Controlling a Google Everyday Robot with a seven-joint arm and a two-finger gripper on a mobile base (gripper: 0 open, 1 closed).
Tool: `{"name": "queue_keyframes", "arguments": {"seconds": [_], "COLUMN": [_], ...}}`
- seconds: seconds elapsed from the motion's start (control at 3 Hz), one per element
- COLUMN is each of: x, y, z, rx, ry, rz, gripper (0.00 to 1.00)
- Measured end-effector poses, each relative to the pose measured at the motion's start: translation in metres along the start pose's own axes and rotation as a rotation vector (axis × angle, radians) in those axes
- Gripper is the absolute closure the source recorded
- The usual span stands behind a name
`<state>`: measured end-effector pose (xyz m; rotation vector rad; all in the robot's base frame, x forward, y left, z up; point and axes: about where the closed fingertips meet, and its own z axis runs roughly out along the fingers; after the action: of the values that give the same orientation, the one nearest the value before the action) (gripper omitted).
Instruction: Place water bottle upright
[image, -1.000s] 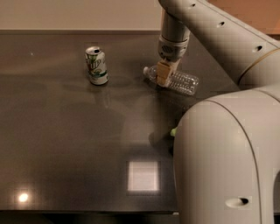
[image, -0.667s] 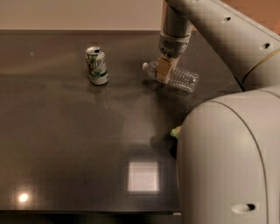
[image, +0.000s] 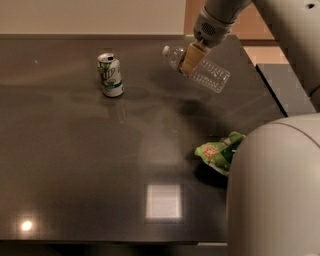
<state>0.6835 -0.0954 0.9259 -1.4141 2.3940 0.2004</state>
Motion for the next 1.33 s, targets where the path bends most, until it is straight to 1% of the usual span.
{"name": "queue_keyframes", "arguments": {"seconds": [0.33, 0.67, 1.0, 1.33], "x": [-0.007, -0.014, -0.019, -0.023], "y": [0.002, 0.008, 0.014, 0.019], "z": [-0.023, -0.038, -0.046, -0.049], "rx": [-0.032, -0.081, -0.131, -0.173], "ry": [-0.167, -0.338, -0.508, -0.644], "rz": [-0.002, -0.015, -0.033, -0.059], "gripper": [1.0, 1.0, 1.0, 1.0]}}
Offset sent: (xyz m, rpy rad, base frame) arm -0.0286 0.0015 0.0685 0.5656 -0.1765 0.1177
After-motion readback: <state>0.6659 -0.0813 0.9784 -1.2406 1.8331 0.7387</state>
